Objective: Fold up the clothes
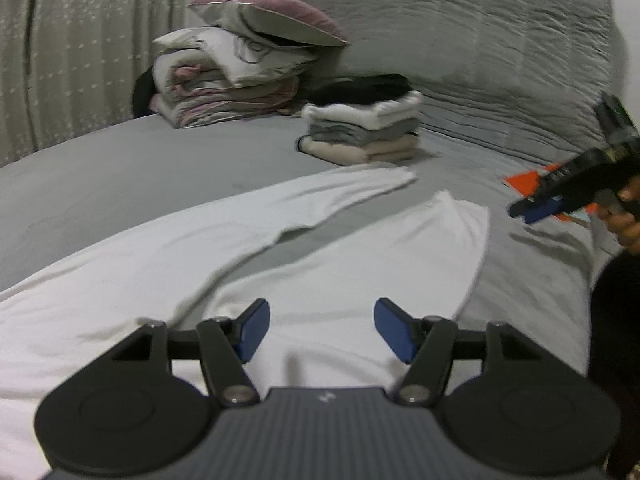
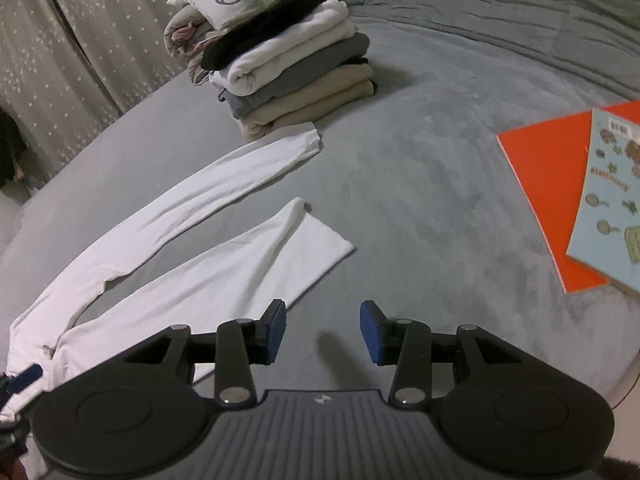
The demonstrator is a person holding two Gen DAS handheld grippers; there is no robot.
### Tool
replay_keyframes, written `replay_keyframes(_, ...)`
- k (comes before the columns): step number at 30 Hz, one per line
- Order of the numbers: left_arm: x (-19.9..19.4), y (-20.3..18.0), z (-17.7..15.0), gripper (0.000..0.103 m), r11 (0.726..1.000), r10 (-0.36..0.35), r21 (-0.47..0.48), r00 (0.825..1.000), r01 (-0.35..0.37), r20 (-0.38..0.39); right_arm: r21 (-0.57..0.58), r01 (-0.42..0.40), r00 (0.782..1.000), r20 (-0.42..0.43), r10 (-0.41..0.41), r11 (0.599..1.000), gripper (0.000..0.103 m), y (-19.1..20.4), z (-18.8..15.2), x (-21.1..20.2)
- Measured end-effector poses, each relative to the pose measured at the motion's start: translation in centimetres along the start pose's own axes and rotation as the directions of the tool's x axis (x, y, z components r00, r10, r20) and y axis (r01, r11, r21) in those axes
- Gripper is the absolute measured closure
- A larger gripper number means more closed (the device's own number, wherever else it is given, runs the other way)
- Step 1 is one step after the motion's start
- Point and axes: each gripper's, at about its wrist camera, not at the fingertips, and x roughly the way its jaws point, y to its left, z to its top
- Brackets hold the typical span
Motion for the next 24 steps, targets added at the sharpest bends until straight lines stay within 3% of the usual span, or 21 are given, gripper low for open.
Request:
replay_keyframes(14,0.7,-3.9,-1.7,0.042,0.977,-0.19,0.095,0.981,0.192,-0.032,0.082,-0.055,0.998,0.016,0.054,0.995,0.062,-1.1,-1.7,0.5)
replay_keyframes(18,1.5,-4.8,-1.8,0.043,0.975,-0.187,0.114,0.981,0.191,-0.042,0.107,-0.071,0.997,0.022,0.069,0.992,0.062,-1.4,-1.5,0.9)
replay_keyframes(24,4.0,-6.0,-1.6,0.054,0.98,-0.163,0.104,0.984,0.17,-0.078,0.156,-0.096,0.994,0.072,0.085,0.983,0.064,-1.3,-0.4,3.0)
